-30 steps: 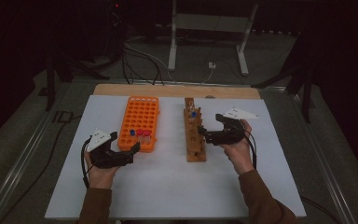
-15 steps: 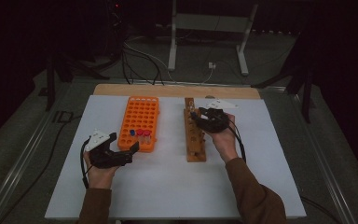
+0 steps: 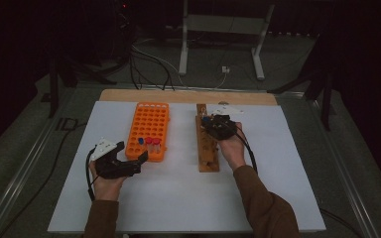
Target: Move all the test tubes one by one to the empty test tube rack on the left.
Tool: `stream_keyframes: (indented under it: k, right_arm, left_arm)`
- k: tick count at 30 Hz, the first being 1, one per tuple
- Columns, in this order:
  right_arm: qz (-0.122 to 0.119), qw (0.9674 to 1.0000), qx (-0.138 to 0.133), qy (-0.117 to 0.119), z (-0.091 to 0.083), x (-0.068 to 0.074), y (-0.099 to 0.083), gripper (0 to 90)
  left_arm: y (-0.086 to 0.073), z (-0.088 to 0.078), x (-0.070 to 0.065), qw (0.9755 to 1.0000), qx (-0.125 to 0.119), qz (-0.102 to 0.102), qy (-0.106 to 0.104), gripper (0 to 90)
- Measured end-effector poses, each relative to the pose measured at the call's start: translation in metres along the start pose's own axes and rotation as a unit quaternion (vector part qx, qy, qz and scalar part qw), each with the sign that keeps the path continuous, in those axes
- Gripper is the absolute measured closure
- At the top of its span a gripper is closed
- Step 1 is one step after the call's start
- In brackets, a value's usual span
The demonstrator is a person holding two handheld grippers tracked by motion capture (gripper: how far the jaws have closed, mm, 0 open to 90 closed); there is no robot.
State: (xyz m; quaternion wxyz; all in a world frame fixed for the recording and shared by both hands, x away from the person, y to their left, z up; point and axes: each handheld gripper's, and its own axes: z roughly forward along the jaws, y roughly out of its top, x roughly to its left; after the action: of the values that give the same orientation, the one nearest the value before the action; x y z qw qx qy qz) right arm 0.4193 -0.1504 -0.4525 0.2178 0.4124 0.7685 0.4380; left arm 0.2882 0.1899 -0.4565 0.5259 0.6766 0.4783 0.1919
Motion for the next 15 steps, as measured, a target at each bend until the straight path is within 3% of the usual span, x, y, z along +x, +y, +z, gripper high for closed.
stream_keyframes:
  k: [8,11,15]
  right_arm:
    - [-0.007,0.9999,0.013,-0.004,0.0009,0.0040,0.0031,76.4]
    - [-0.012,0.9997,0.014,-0.018,-0.0006,0.0054,0.0028,76.9]
    - [-0.003,0.9998,-0.005,-0.020,-0.0078,0.0033,0.0045,76.9]
  left_arm:
    - [-0.0002,0.0001,0.0010,1.0000,0.000,-0.001,-0.001,0.5]
    - [0.0000,-0.0004,0.0014,1.0000,-0.002,-0.002,-0.001,0.5]
    - [0.0001,-0.0008,0.0025,1.0000,-0.003,-0.004,-0.001,0.5]
